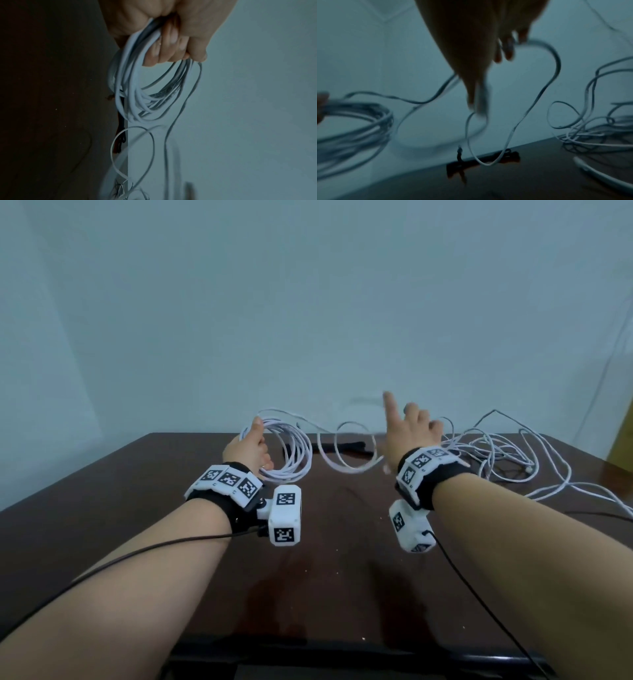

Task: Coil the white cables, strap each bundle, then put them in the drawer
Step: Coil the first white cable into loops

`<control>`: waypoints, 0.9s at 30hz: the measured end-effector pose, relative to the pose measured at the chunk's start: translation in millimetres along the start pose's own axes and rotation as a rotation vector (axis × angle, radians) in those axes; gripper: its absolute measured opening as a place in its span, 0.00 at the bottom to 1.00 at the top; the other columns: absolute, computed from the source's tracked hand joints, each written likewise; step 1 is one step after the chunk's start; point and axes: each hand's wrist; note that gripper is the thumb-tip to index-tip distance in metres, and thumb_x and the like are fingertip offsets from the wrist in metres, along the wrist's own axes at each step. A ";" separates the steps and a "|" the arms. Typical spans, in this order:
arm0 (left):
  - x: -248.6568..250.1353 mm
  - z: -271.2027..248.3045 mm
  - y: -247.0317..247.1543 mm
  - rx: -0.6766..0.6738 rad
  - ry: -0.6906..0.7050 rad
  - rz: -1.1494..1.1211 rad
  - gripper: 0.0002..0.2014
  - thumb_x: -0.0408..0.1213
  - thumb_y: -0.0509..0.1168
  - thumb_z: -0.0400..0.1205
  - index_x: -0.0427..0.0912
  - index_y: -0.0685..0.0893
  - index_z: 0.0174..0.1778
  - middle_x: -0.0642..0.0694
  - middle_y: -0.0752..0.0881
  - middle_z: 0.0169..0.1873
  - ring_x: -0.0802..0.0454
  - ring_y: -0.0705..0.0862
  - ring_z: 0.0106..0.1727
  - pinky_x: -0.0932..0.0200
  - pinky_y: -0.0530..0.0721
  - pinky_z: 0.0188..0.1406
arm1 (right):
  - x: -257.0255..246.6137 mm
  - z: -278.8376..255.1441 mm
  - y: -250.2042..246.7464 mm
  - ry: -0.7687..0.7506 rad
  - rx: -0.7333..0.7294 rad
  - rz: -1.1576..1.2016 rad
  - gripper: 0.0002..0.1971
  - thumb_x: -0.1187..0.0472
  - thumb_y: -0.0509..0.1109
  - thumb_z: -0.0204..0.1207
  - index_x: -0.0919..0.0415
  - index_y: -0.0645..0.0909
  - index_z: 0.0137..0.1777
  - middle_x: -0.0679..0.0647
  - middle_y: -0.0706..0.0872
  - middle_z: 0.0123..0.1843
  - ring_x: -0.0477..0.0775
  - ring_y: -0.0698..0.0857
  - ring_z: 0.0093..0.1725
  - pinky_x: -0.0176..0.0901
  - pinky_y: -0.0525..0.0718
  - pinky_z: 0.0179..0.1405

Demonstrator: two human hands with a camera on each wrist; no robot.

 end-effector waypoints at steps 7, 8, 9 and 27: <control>-8.0 13.6 -12.0 0.022 -0.066 -0.068 0.20 0.52 0.65 0.81 0.41 0.71 0.32 0.53 0.63 0.12 0.58 0.58 0.11 0.71 0.59 0.13 | 8.4 -21.0 28.6 -0.242 -0.442 -0.064 0.49 0.33 0.75 0.62 0.38 0.54 0.80 0.57 0.60 0.79 0.66 0.62 0.77 0.62 0.68 0.71; -6.8 15.2 -14.0 0.028 -0.070 -0.082 0.20 0.53 0.65 0.81 0.41 0.70 0.32 0.53 0.62 0.12 0.58 0.58 0.11 0.71 0.59 0.13 | 7.6 -22.3 28.6 -0.282 -0.482 0.000 0.44 0.37 0.75 0.64 0.42 0.59 0.79 0.56 0.66 0.76 0.63 0.67 0.74 0.57 0.72 0.68; -4.9 16.9 -16.4 0.034 -0.074 -0.098 0.21 0.53 0.65 0.81 0.41 0.70 0.32 0.54 0.62 0.11 0.58 0.58 0.10 0.71 0.58 0.12 | 7.8 -23.2 27.2 -0.303 -0.530 0.064 0.38 0.41 0.75 0.68 0.47 0.65 0.77 0.56 0.74 0.72 0.59 0.74 0.70 0.51 0.76 0.63; -10.0 16.3 -26.3 0.085 -0.125 -0.023 0.21 0.54 0.64 0.81 0.41 0.73 0.33 0.54 0.70 0.09 0.59 0.60 0.09 0.70 0.61 0.12 | 9.2 -29.7 20.1 -0.114 -0.838 0.539 0.23 0.39 0.53 0.82 0.53 0.86 0.54 0.51 0.84 0.42 0.43 0.79 0.26 0.34 0.76 0.25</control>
Point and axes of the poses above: each hand's wrist, its own z-axis towards the middle knuckle, its own y-axis out of the palm, x = y × z
